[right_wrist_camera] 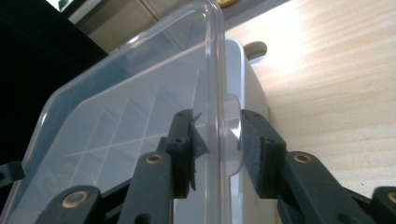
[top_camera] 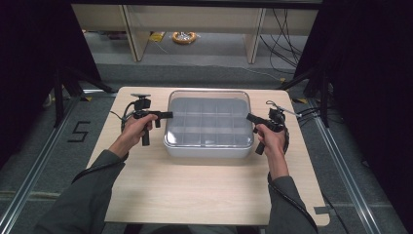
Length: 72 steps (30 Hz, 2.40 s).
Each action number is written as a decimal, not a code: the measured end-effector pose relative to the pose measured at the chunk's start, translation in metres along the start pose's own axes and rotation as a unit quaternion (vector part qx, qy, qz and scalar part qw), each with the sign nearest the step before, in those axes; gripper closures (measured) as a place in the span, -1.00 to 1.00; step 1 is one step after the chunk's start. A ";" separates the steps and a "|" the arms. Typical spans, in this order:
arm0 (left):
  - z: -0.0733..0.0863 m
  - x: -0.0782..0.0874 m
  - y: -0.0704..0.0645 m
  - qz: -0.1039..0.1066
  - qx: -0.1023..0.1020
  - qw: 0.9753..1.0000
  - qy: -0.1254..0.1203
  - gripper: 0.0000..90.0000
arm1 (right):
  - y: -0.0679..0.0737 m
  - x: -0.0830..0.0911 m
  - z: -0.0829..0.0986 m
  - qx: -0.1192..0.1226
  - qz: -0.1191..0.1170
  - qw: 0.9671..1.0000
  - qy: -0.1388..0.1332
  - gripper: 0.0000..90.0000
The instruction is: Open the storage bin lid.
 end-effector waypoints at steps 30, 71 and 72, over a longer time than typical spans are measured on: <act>-0.007 0.048 -0.027 0.012 -0.011 0.999 -0.046 0.46 | 0.034 0.035 -0.018 0.014 -0.025 0.999 -0.040 0.51; 0.032 0.079 -0.034 0.030 -0.030 0.997 -0.062 0.46 | 0.045 0.078 0.023 0.032 -0.049 0.997 -0.048 0.54; 0.033 0.079 -0.035 0.030 -0.029 0.997 -0.063 0.46 | 0.045 0.078 0.023 0.032 -0.049 0.997 -0.048 0.54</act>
Point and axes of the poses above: each handheld gripper's, and its own axes: x roughly backward along the jaws, z roughly out of its underside, y roughly to its left, the point moved 1 cm from there along -x, roughly forward along the jaws, and after that the axes turned 13 degrees about -z, right-handed, at the moved point
